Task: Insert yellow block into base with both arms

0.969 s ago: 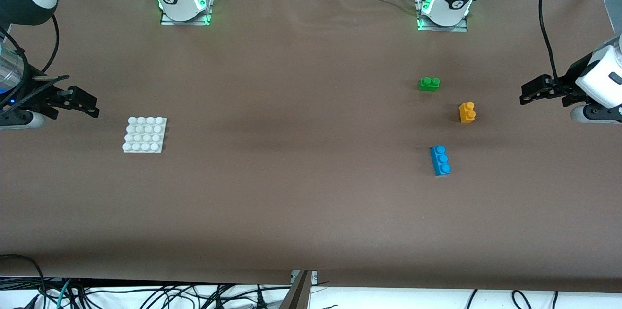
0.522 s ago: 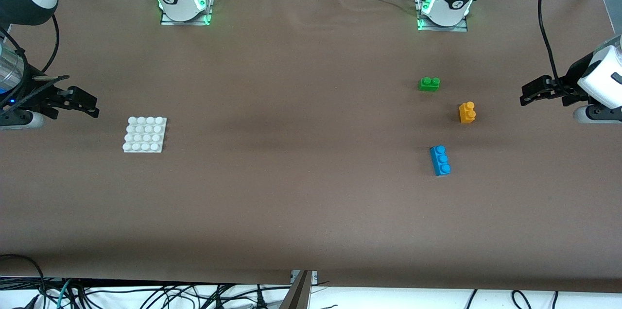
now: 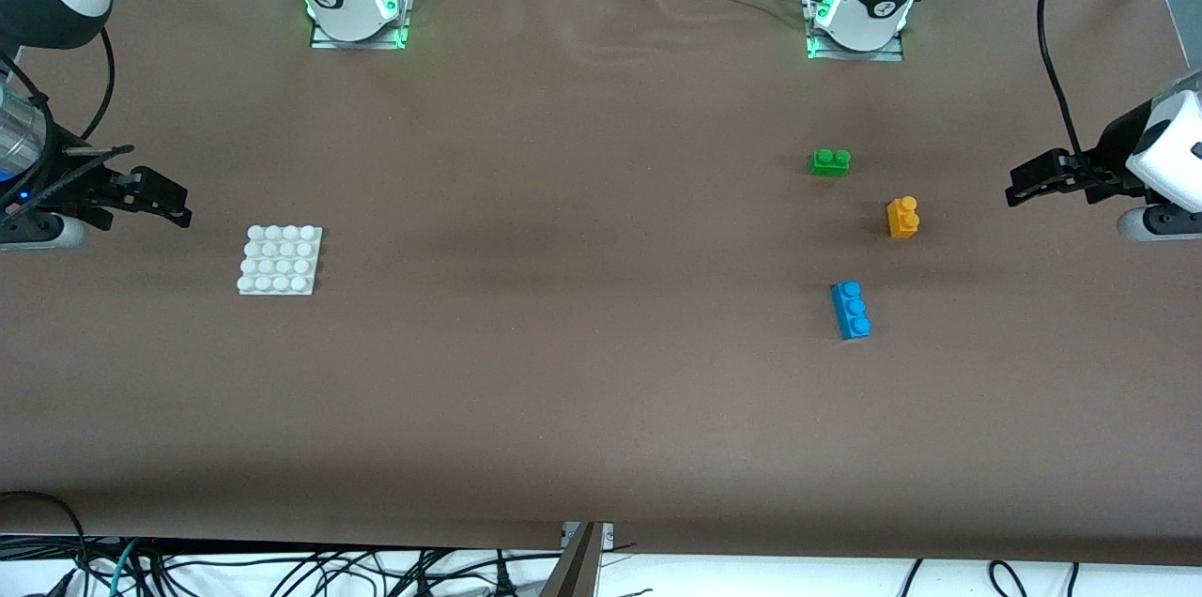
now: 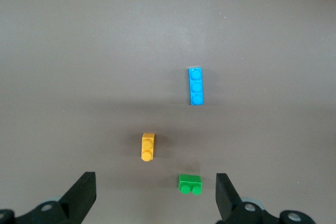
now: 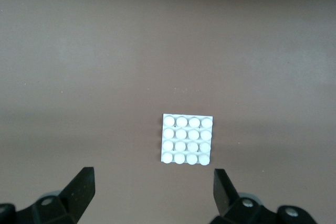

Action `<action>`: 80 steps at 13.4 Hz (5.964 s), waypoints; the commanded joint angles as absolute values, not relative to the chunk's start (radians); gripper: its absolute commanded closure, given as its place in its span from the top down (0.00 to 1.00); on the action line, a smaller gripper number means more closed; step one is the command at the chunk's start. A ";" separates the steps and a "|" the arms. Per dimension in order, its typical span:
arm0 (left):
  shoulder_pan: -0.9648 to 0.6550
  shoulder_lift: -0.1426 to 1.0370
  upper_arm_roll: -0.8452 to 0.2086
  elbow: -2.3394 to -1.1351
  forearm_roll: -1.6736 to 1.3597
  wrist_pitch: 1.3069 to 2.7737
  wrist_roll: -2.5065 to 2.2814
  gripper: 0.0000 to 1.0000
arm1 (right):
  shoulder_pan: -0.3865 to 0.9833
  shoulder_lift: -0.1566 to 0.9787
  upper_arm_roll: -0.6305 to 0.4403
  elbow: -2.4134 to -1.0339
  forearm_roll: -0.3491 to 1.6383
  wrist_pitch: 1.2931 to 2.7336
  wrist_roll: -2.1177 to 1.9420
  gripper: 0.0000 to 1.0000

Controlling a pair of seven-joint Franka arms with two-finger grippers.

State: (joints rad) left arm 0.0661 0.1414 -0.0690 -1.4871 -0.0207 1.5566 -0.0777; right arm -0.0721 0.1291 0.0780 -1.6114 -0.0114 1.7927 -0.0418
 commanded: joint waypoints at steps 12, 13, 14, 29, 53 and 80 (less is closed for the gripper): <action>0.083 0.181 -0.069 -1.460 -0.023 1.537 -0.052 1.00 | -0.072 0.124 0.078 -1.609 -0.015 1.782 -0.034 1.00; 0.083 0.181 -0.069 -1.460 -0.023 1.537 -0.052 1.00 | -0.072 0.124 0.078 -1.609 -0.015 1.782 -0.034 1.00; 0.083 0.181 -0.069 -1.462 -0.023 1.537 -0.052 1.00 | -0.072 0.124 0.078 -1.609 -0.015 1.782 -0.034 1.00; 0.084 0.181 -0.069 -1.465 -0.023 1.536 -0.051 1.00 | -0.066 0.126 0.081 -1.612 -0.017 1.783 -0.034 1.00; 0.113 0.340 -0.069 -1.746 0.132 1.816 0.021 1.00 | -0.083 0.222 -0.106 -2.264 -0.097 2.336 -0.810 1.00; 0.083 0.268 -0.080 -2.256 0.202 2.194 0.005 1.00 | -0.081 0.388 -0.120 -2.298 -0.040 2.635 -0.920 1.00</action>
State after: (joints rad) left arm 0.0848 0.3127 -0.0813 -2.2128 0.1624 2.1761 0.0053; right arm -0.0806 0.3878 -0.1397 -2.2891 -0.0679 2.6066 -0.9205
